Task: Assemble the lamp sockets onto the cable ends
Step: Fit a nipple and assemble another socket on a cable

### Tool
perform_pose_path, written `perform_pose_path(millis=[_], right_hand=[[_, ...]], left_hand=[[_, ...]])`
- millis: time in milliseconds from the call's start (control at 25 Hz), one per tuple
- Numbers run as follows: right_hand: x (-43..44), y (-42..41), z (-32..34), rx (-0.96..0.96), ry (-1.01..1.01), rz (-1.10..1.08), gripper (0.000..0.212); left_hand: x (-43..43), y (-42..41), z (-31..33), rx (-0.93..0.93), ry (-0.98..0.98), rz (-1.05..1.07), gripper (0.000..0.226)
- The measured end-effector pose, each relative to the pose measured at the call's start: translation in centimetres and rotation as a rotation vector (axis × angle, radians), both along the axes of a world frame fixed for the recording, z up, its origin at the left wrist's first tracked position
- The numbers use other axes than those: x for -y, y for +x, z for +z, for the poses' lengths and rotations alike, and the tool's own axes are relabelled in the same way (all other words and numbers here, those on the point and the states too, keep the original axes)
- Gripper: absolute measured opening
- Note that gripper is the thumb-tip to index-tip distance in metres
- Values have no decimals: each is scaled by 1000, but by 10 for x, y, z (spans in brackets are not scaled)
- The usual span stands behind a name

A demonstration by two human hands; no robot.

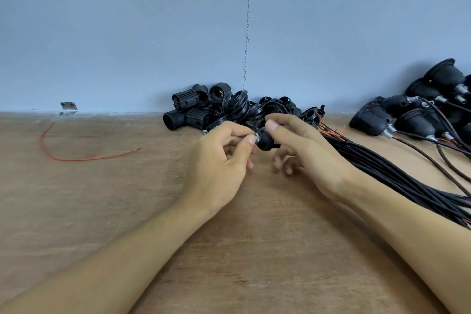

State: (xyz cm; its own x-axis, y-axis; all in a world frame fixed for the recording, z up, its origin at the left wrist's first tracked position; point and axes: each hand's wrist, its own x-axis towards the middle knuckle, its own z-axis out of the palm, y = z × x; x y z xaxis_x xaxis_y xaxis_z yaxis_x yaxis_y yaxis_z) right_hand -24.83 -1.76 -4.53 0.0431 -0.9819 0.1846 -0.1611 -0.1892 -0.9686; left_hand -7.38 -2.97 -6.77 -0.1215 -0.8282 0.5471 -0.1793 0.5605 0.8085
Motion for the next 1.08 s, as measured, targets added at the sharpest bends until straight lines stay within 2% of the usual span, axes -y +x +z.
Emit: perform_pose_path(millis=[120,280,320,440,480,560,680,720,880,960,1080], right_hand=[[1,0,-1,39,29,74,33],[3,0,-1,-77,47,-47,56],[1,-1,-1,-96,23,-58,54],[-2,0,-1,-50,-23,41,26],[-2,1,-2,-40,-18,61,22],[0,5,-3,-56,16,28,29],[0,4,1,-70,40,-41,57],[-2,3,3,-57,24,-46,59],[-5,1,4,34,-19,84,38],[-3,5,2,-12,2,65,40],[-2,8,1,-69,47,4,47]], left_hand=[[2,2,0,2,11,1,14],[-4,-6,-2,42,-42,-57,14],[-5,-7,-2,48,-55,-60,14],[-3,-4,-3,25,-25,-42,17],[-2,-3,-3,21,-14,-34,18],[-2,-4,-3,25,-31,-38,19],[-7,-8,-3,69,-125,-58,12],[-7,-8,-3,68,-127,-58,11],[-2,-4,-2,-5,2,-29,14],[-1,-5,-1,-16,38,-36,15],[-5,-8,0,26,-35,-41,14]])
